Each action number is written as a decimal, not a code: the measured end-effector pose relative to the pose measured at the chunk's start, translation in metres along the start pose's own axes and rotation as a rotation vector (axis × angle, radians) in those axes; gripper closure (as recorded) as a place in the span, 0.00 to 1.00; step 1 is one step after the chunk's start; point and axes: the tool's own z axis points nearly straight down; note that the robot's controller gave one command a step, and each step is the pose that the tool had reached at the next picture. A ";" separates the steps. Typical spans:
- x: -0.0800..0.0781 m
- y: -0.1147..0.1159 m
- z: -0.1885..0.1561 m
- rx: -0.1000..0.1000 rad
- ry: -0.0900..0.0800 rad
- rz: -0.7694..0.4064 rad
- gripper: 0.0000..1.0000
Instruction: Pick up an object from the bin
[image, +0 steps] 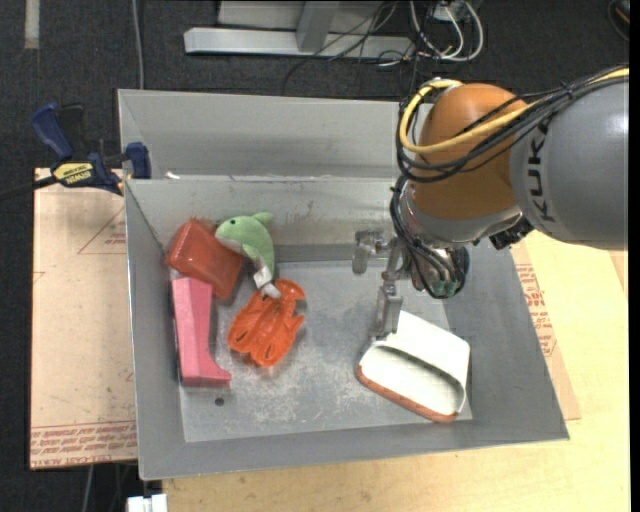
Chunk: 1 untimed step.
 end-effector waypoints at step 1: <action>-0.001 0.000 -0.005 0.000 -0.008 0.001 0.00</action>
Offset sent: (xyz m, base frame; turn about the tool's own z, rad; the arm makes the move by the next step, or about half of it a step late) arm -0.0370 -0.0521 -0.0960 -0.1201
